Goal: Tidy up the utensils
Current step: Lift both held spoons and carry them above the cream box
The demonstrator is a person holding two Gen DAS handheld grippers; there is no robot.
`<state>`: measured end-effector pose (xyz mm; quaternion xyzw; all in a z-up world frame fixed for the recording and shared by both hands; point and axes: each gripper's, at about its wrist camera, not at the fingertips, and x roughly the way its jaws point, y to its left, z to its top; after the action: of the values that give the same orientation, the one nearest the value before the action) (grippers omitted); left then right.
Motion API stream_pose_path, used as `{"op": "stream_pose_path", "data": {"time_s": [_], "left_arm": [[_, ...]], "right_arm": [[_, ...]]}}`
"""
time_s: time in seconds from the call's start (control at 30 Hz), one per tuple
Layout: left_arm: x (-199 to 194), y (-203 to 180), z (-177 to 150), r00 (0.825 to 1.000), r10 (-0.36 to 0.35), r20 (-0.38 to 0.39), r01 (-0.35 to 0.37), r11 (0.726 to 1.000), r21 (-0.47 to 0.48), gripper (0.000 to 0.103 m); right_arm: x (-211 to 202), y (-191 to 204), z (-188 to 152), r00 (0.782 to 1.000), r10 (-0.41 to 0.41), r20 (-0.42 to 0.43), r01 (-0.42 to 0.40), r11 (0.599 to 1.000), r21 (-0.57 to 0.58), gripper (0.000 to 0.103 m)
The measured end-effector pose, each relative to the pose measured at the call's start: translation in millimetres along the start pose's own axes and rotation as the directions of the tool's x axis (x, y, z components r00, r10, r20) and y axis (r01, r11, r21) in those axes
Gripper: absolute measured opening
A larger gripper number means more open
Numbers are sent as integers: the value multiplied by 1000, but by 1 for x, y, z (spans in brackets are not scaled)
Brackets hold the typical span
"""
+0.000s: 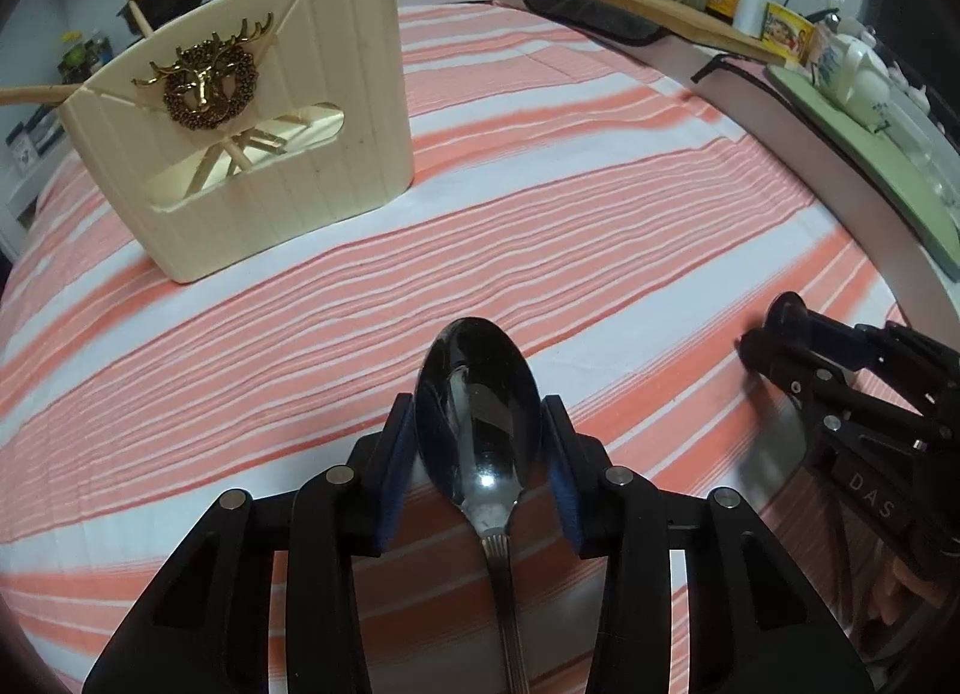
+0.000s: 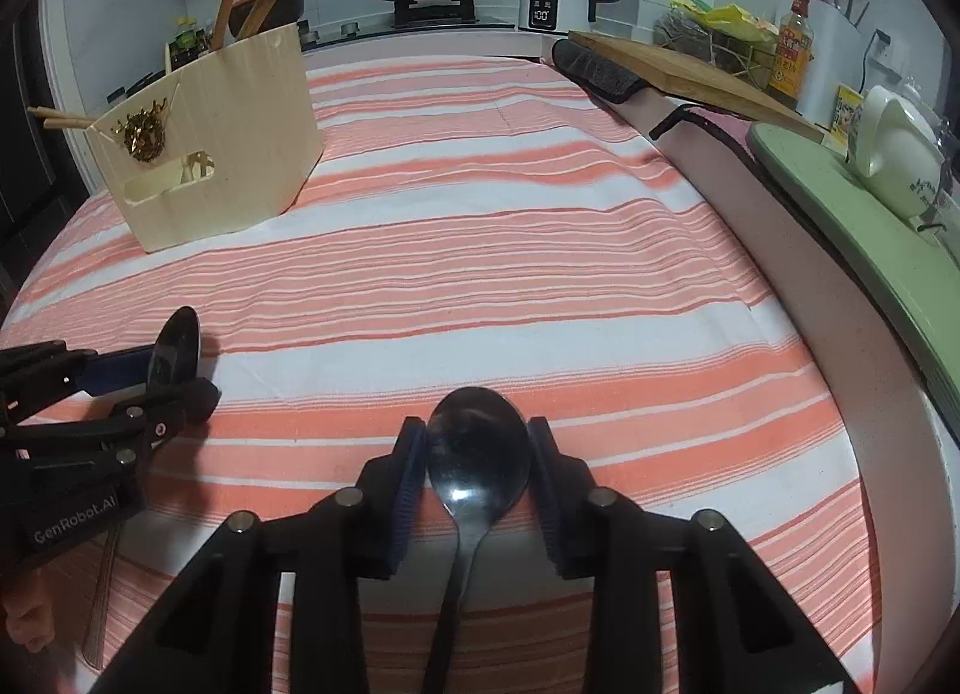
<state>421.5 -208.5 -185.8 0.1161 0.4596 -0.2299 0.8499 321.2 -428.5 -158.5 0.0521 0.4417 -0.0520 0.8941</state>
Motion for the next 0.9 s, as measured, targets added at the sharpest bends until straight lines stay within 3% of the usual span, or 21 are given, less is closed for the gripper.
{"op": "stream_pose_path", "data": {"time_s": [0.13, 0.37, 0.67, 0.9], "left_arm": [[-23, 9, -5, 998, 7, 60, -4, 999, -41, 41], [-86, 30, -18, 982, 10, 188, 14, 992, -123, 41], [-153, 38, -34, 949, 39, 312, 15, 986, -167, 41], [-170, 37, -39, 937, 49, 347, 17, 983, -183, 41]], "right_arm": [[-15, -6, 0, 994, 82, 73, -84, 996, 26, 34], [-62, -5, 7, 963, 178, 201, -183, 983, 7, 34], [-122, 3, 7, 923, 214, 320, -210, 977, -46, 34], [-134, 3, 9, 916, 203, 347, -195, 979, -57, 32]]}}
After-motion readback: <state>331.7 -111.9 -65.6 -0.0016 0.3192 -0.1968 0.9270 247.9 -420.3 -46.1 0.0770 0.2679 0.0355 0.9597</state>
